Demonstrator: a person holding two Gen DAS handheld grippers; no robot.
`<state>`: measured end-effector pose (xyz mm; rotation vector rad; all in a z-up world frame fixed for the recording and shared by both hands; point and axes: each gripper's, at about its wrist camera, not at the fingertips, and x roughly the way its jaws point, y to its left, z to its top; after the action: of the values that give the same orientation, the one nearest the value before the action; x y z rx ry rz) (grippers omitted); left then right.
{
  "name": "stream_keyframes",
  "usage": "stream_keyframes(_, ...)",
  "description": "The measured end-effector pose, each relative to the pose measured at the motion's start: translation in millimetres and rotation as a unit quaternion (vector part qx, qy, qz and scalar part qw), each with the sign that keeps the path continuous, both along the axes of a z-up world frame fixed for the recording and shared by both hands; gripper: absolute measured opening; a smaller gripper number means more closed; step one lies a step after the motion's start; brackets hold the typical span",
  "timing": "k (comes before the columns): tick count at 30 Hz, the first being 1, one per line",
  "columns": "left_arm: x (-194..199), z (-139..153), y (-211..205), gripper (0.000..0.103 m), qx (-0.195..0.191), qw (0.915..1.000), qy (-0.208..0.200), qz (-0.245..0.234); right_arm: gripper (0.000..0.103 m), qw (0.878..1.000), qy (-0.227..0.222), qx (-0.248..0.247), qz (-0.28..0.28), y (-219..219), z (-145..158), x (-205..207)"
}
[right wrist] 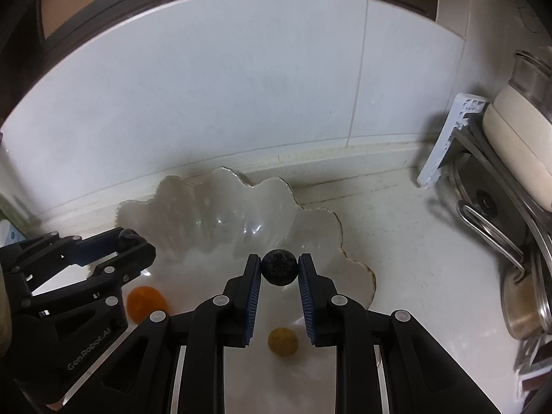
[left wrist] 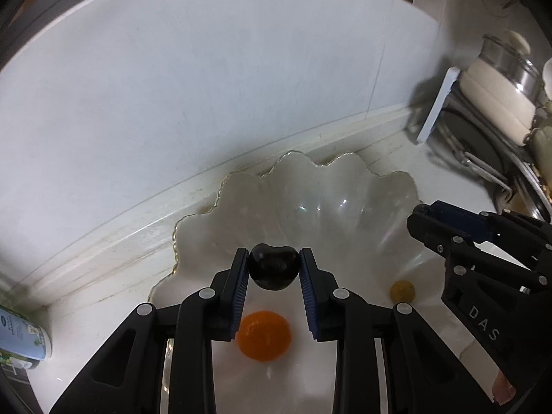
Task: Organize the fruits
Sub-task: 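Carry both dark plums over the bowl with the left and right grippers, then open the left gripper into the bowl while the right gripper releases its plum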
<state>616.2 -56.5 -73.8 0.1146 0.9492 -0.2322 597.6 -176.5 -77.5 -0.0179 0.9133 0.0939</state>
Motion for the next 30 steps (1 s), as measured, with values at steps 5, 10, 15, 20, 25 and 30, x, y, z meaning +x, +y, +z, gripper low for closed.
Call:
stream_keyframes(5,13,-10,-5,0.03,0.011,0.9998,0.017,-0.006,0.024,1.0,0.025,-0.001,0.003,1,-11,15)
stream_keyframes(10,22,-20,-9,0.03,0.017,0.9992,0.036,-0.007,0.024,0.999,0.043,0.006,0.0,1,-19,26)
stream_keyframes(15,23,-21,-8,0.049,0.025,0.9992,0.033,0.003,0.032,0.999,0.05,0.005,-0.007,-2,-22,28)
stream_keyframes(20,17,-15,-5,0.051,0.034,0.9991,0.022,0.012,0.035,0.999,0.052,0.009,-0.006,-5,-22,25)
stream_keyframes(25,11,-7,-2,0.055,0.053,0.9983,0.011,0.022,0.035,0.998,0.055,0.004,-0.006,-4,-21,21)
stream_keyframes(30,2,-1,3,0.055,0.053,0.9979,0.009,0.035,0.035,0.999,0.054,0.005,-0.007,-4,-17,14)
